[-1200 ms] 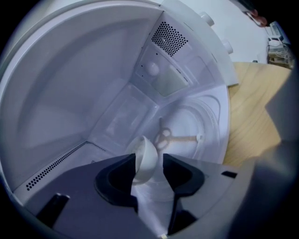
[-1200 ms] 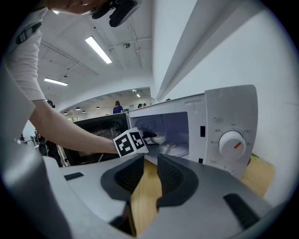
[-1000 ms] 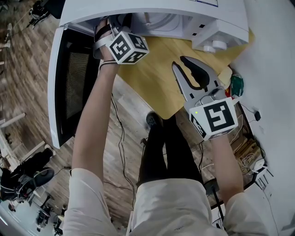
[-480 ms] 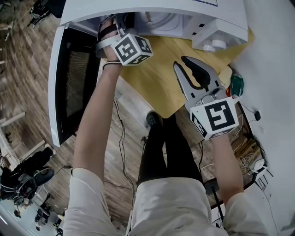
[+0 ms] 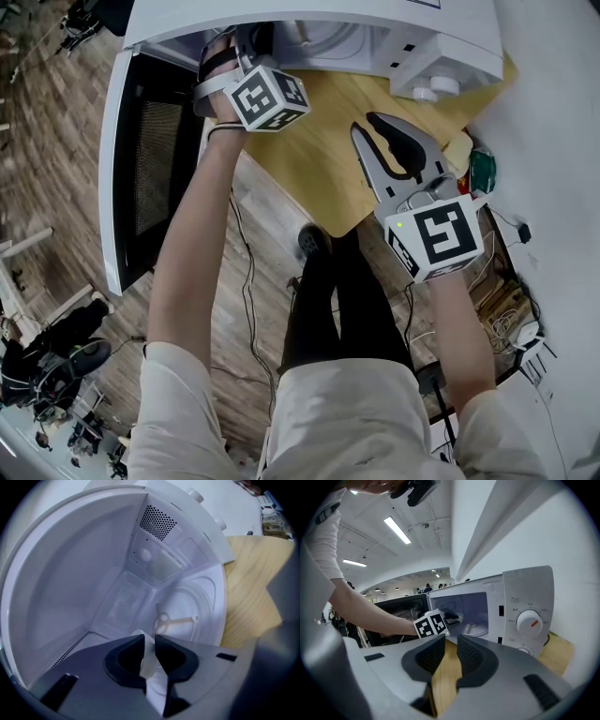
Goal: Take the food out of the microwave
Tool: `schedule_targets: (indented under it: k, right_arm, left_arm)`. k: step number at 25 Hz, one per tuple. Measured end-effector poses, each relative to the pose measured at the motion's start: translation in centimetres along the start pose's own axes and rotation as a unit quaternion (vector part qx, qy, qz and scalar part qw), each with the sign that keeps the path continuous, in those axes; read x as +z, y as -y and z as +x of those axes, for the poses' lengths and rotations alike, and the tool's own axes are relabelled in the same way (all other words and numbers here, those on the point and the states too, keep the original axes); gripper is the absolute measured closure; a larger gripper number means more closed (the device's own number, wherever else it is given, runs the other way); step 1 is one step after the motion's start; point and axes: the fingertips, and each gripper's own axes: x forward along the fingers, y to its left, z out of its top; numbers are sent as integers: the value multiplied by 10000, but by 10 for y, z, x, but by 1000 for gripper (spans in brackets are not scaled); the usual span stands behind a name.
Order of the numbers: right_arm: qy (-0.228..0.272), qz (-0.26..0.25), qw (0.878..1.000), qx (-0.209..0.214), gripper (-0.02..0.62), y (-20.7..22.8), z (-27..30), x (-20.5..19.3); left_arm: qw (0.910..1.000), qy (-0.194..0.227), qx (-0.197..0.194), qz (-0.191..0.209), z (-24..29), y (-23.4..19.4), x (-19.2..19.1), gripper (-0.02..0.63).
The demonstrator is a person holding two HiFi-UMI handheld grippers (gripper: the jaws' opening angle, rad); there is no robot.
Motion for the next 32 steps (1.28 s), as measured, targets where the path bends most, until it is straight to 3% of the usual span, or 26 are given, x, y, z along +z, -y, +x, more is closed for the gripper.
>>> schedule_targets:
  k: [18, 32]
  right_arm:
    - [85, 0, 9999, -100, 523, -4, -8, 6]
    - [96, 48, 9992, -391, 526, -13, -32, 25]
  left_arm:
    - [9972, 521, -450, 309, -29, 26, 31, 549]
    - [9916, 933, -768, 456, -87, 37, 55, 554]
